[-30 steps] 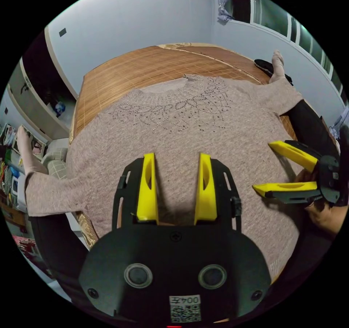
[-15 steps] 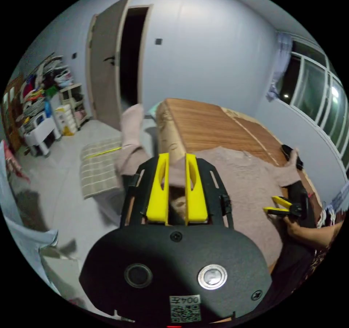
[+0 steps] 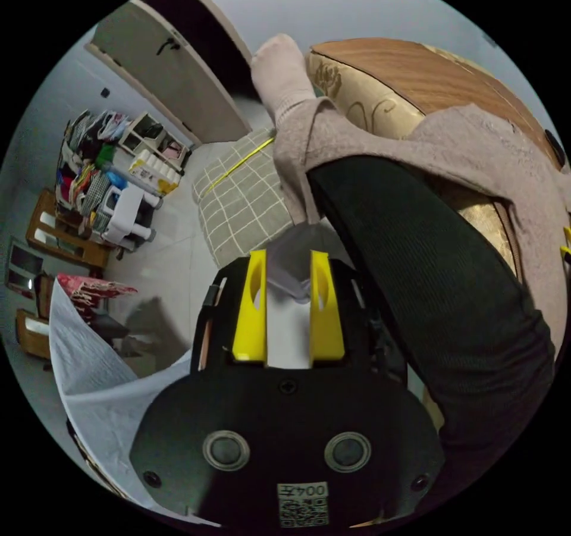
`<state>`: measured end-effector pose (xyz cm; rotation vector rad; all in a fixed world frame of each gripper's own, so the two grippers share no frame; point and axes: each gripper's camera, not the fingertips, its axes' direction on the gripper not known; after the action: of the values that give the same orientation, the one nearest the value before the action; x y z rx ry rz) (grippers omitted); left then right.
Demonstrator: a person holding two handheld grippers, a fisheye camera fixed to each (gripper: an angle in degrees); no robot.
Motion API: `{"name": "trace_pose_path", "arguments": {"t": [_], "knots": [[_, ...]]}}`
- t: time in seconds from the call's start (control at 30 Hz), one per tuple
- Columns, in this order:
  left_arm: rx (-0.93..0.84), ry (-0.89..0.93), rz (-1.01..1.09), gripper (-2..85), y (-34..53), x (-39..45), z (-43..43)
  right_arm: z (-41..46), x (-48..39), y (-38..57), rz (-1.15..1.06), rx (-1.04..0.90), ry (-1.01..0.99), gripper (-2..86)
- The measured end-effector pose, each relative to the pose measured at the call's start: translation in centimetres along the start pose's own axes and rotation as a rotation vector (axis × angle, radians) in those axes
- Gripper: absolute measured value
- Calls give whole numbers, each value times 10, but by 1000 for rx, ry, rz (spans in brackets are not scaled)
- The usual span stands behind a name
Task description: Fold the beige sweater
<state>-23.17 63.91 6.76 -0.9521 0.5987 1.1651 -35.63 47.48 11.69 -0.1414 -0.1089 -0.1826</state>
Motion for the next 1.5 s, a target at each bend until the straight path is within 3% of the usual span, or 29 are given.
{"name": "trace_pose_path", "arguments": {"t": [0.57, 0.93, 1.2, 1.37, 1.5], "knots": [[-54, -62, 308, 81, -99, -33, 52, 18, 3, 11, 1, -1, 2, 231], [-28, 52, 52, 8, -141, -113, 46, 24, 4, 15, 2, -1, 2, 231], [14, 380, -94, 7, -186, -208, -14, 25, 4, 16, 2, -1, 0, 231], [27, 773, -197, 8, -229, -248, -50, 25, 4, 17, 3, -1, -1, 231], [102, 983, -220, 10, -255, -247, -76, 24, 4, 17, 3, -1, -3, 231]]}}
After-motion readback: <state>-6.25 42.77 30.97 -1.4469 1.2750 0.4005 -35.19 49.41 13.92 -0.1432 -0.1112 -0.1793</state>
